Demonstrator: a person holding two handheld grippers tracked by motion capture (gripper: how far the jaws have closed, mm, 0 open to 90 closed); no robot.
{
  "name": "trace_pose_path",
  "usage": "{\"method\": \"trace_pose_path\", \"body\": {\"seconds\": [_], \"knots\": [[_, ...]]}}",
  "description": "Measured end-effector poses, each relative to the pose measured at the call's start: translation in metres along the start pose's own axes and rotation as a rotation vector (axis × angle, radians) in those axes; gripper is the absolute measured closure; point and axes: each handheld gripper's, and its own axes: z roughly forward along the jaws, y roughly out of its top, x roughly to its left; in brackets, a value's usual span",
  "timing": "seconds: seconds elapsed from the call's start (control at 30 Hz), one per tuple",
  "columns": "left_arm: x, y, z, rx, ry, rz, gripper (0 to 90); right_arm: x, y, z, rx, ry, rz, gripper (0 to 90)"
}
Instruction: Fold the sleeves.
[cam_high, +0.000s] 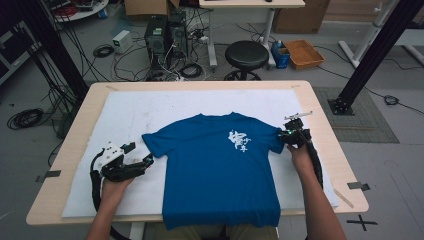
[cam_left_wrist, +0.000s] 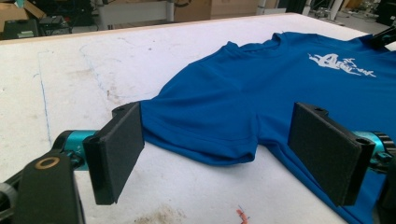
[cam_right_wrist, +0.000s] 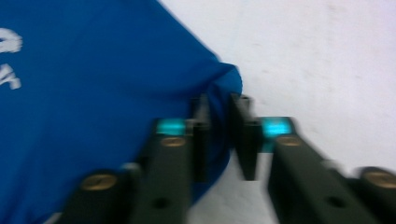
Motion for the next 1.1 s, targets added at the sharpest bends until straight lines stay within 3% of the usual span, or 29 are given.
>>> {"method": "trace_pose_path", "body": {"seconds": [0.1,0.17,0.33,0.4,0.5,0.57,0.63,0.8,0.87,0.9,0.93,0.97,1.0,1.03,1.07,1.1], "knots": [[-0.001,0.000,0.000,0.001,0.006,0.005,18.6,0.000,0.001,-0.003,-0.011,-0.007,0.025,86.8],[0.000,0.000,0.000,0.003,0.007,0.002,18.6,0.004,0.004,-0.012,-0.074,0.011,0.022,86.7],[0.002,0.000,0.000,0.000,0.012,-0.030,18.6,0.036,0.025,-0.037,-0.158,0.112,-0.059,86.6],[0.002,0.000,0.000,0.000,0.014,-0.028,18.6,0.053,0.035,-0.041,-0.148,0.179,-0.090,85.9],[0.001,0.000,0.001,0.003,0.014,-0.023,18.6,0.076,0.044,-0.041,-0.144,0.340,-0.102,74.5],[0.001,0.000,0.001,0.005,0.012,-0.018,18.6,0.083,0.045,-0.041,-0.175,0.388,-0.103,73.7],[0.001,0.000,0.000,0.005,0.013,-0.017,18.6,0.083,0.043,-0.040,-0.180,0.347,-0.117,76.0],[0.001,0.000,0.000,0.005,0.013,-0.018,18.6,0.069,0.031,-0.034,-0.131,0.130,-0.120,77.6],[0.001,0.000,0.001,0.005,0.014,-0.024,18.7,0.059,0.024,-0.029,-0.108,0.097,-0.088,75.2],[0.001,0.000,0.001,0.005,0.014,-0.024,18.8,0.052,0.021,-0.027,-0.102,0.105,-0.052,73.7],[0.002,0.000,0.001,0.008,0.014,-0.024,18.8,0.052,0.021,-0.027,-0.102,0.105,-0.052,73.7],[0.002,0.000,0.001,0.010,0.016,-0.024,18.8,0.041,0.015,-0.025,-0.105,0.207,0.042,73.4],[0.002,0.000,0.001,0.010,0.016,-0.024,18.8,0.041,0.015,-0.025,-0.105,0.207,0.042,73.4],[0.002,0.001,0.002,0.016,0.017,-0.027,18.9,0.039,0.010,-0.021,-0.052,0.333,0.057,77.4],[0.002,0.001,0.002,0.016,0.017,-0.027,18.8,0.039,0.010,-0.021,-0.052,0.333,0.057,77.4],[0.002,0.001,0.002,0.020,0.018,-0.028,18.8,0.050,0.005,-0.020,-0.022,0.386,-0.051,85.6]]}}
